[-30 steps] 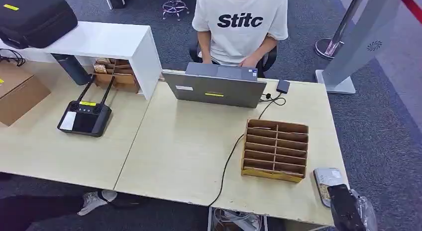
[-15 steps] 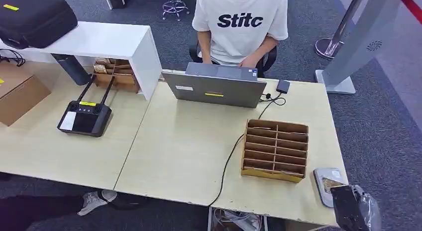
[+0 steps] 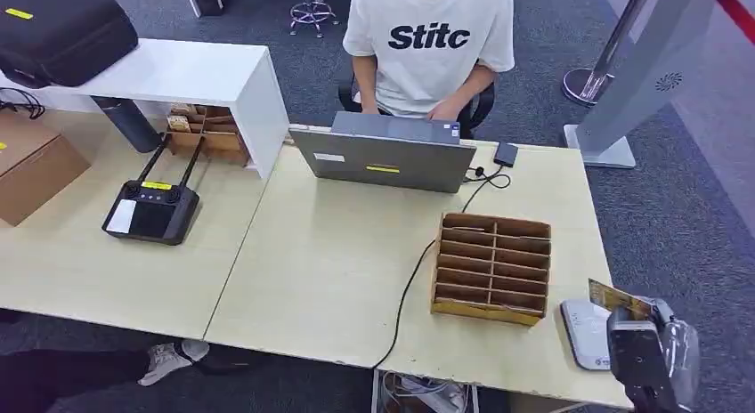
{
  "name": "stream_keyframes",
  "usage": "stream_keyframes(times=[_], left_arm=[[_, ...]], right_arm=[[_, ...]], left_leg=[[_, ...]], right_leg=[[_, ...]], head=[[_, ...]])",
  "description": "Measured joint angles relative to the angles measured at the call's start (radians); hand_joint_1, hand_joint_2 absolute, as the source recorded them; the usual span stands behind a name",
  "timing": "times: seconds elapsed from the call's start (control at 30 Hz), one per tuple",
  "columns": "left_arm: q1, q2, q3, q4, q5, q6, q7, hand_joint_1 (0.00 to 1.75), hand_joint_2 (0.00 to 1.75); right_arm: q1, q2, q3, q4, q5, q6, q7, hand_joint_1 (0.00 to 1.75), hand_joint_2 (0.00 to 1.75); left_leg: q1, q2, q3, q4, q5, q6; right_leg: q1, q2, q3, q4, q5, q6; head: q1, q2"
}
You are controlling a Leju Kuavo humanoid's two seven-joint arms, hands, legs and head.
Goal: Pass the card to the sensor for recognition and then transmit it.
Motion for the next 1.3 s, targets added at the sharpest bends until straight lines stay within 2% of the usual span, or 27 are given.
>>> stream_keyframes(times=[0.13,0.27,0.4,0.53,0.67,0.77,0.93,1.13,1.3], left_arm=[[-0.026,0.005,-0.026,0.027,-0.018,-0.052,0.022,0.0,1.75],[-0.071,0.006,-0.062,0.119,-0.048,-0.164,0.044,0.0,1.75],[-0.128,-0.017,-0.095,0.257,-0.087,-0.289,0.057,0.0,1.75],[-0.169,-0.047,-0.115,0.361,-0.115,-0.352,0.061,0.0,1.75],[-0.209,-0.081,-0.122,0.472,-0.14,-0.423,0.064,0.0,1.75],[-0.228,-0.099,-0.126,0.524,-0.151,-0.431,0.088,0.0,1.75],[-0.226,-0.112,-0.142,0.555,-0.146,-0.406,0.131,0.0,1.75],[-0.21,-0.109,-0.146,0.532,-0.134,-0.334,0.16,0.0,1.75],[-0.203,-0.105,-0.146,0.502,-0.131,-0.31,0.166,0.0,1.75]], right_arm=[[-0.154,-0.018,0.06,-0.011,-0.038,0.087,0.0,1.75,1.75],[-0.386,-0.027,0.167,0.049,-0.081,0.188,0.0,1.75,1.75],[-0.646,-0.027,0.315,0.165,-0.079,0.263,0.056,1.75,1.75],[-0.82,-0.019,0.414,0.262,-0.086,0.317,0.105,1.75,1.75],[-1.015,0.024,0.485,0.468,-0.246,0.466,0.174,1.75,1.75],[-1.15,0.066,0.513,0.687,-0.324,0.49,0.208,1.75,1.75],[-1.3,0.103,0.576,0.971,-0.27,0.482,0.259,1.75,1.75],[-1.343,0.112,0.626,1.117,-0.202,0.476,0.29,1.75,1.75],[-1.344,0.112,0.645,1.176,-0.185,0.474,0.303,1.75,1.75]], left_leg=[[0.0,0.001,0.0,0.0,0.002,-0.001],[-0.001,0.003,0.0,0.0,0.006,-0.001],[-0.001,0.002,-0.002,0.0,0.011,-0.001],[-0.001,-0.002,-0.006,0.0,0.014,-0.002],[-0.001,-0.001,-0.007,0.0,0.015,-0.001],[-0.001,-0.003,-0.008,0.0,0.016,-0.001],[0.0,-0.003,-0.009,0.0,0.016,-0.001],[0.0,-0.003,-0.009,0.0,0.015,-0.001],[0.0,-0.002,-0.01,0.0,0.015,-0.001]], right_leg=[[0.0,0.002,0.0,0.0,0.003,0.0],[0.0,0.005,-0.002,0.0,0.007,-0.002],[0.0,0.004,-0.005,0.001,0.01,-0.001],[-0.001,0.0,-0.006,0.001,0.012,-0.002],[-0.001,0.001,-0.008,0.001,0.014,-0.001],[-0.001,-0.001,-0.008,0.001,0.014,-0.001],[0.0,-0.001,-0.008,0.001,0.014,-0.001],[0.0,-0.001,-0.009,0.0,0.014,-0.001],[0.0,-0.001,-0.01,0.0,0.014,-0.001]], head=[[-0.001,0.0],[-0.001,0.0],[0.0,0.0],[0.0,0.0],[-0.001,0.0],[0.0,0.0],[0.0,0.0],[0.0,0.0],[0.0,0.0]])
